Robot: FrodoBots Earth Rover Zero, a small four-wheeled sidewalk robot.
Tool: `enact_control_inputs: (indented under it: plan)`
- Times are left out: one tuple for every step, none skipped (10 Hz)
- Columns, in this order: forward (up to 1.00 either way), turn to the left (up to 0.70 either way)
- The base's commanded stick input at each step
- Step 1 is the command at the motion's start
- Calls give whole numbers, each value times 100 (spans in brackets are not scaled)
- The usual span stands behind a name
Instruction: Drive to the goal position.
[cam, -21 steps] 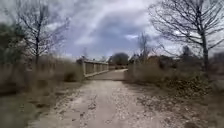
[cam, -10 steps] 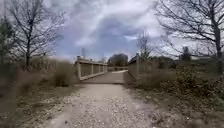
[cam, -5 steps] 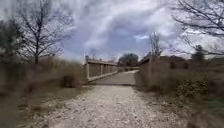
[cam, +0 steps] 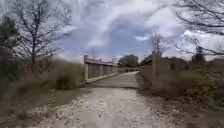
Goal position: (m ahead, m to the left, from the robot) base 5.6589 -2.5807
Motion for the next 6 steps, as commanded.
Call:
enact_control_inputs:
  plan:
    - [50,0]
    - [50,0]
    - [50,0]
    - [50,-39]
    - [50,-23]
    - [50,0]
